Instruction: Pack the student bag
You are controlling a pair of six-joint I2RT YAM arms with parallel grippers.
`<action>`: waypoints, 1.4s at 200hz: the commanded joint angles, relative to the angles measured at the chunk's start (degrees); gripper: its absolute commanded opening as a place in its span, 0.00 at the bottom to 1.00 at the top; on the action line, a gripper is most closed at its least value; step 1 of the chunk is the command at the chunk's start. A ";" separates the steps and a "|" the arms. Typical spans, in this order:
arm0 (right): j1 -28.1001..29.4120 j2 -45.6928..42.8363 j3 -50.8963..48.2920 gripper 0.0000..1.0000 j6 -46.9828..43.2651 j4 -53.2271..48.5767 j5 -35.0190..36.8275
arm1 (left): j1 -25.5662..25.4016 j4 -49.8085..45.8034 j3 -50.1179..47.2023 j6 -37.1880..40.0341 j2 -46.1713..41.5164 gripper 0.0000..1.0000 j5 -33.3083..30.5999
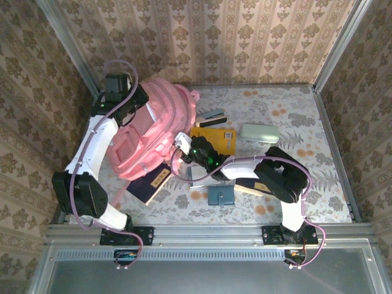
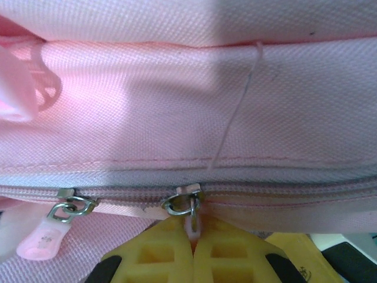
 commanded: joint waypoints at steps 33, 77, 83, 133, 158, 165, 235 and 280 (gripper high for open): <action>-3.60 -3.30 4.65 0.00 -3.60 -8.99 -6.65 | -2.03 -0.21 6.92 9.27 1.62 0.00 -2.05; -0.25 -1.08 10.53 0.00 -3.18 -17.26 -13.94 | -4.42 -8.56 21.75 20.77 9.96 0.00 -2.13; 0.60 -0.41 11.95 0.00 -2.79 -18.65 -13.85 | -4.83 -9.70 23.84 22.32 11.34 0.00 -2.01; 4.09 5.10 22.74 0.00 9.15 -24.70 -11.53 | -5.39 -12.65 29.50 28.18 16.27 0.22 -1.38; 3.96 9.90 31.69 0.00 15.69 -34.56 -9.61 | -0.97 -10.94 24.08 19.10 13.37 0.62 1.81; 3.98 10.94 33.50 0.00 16.72 -36.44 -9.12 | 1.15 -9.07 20.66 14.59 11.38 0.66 3.58; 3.51 13.59 37.45 0.00 24.79 -40.86 -9.89 | 14.61 -3.65 -11.14 -14.70 -11.16 0.58 6.78; 2.40 14.41 40.16 0.00 30.60 -42.83 -14.60 | 15.80 0.30 -30.14 -29.52 -21.42 0.57 10.04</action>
